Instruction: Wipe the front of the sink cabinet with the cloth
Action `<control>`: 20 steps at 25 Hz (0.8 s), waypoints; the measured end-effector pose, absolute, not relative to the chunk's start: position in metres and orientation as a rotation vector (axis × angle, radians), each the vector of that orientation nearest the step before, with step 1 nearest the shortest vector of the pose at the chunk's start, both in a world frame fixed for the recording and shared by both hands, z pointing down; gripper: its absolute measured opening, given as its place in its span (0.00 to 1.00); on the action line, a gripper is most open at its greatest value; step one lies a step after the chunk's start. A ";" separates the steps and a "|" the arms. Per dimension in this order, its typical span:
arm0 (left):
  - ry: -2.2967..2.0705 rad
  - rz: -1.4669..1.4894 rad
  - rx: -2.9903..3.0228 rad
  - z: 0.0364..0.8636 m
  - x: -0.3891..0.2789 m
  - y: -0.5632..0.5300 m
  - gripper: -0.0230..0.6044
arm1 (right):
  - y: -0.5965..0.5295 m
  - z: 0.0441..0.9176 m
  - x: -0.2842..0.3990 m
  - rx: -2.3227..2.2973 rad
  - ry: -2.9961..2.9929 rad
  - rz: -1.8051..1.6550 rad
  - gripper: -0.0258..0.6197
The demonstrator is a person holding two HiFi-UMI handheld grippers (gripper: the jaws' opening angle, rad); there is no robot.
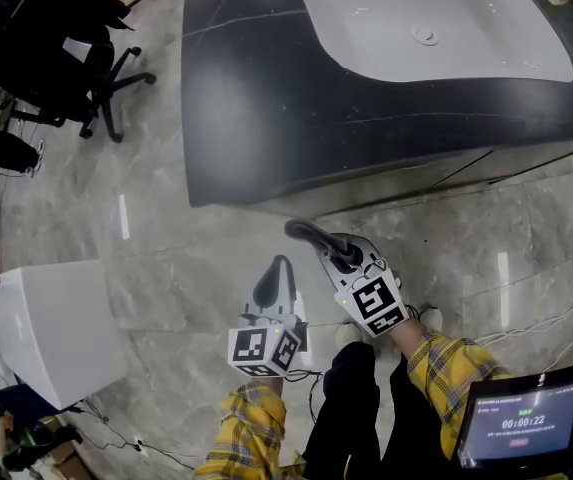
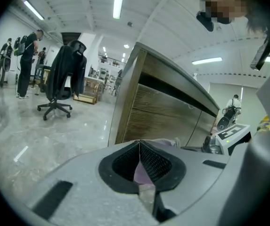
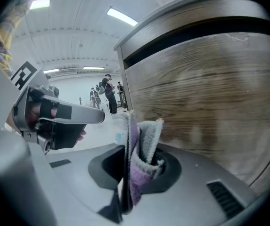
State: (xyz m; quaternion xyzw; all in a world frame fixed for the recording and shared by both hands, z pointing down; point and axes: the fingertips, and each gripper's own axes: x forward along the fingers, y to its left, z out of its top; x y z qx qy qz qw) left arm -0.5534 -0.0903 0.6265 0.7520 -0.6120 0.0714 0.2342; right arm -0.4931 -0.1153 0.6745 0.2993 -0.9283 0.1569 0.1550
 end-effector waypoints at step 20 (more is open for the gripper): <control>-1.624 0.187 2.120 0.642 -0.492 -0.114 0.05 | -0.162 0.699 -0.404 1.009 -2.578 0.369 0.11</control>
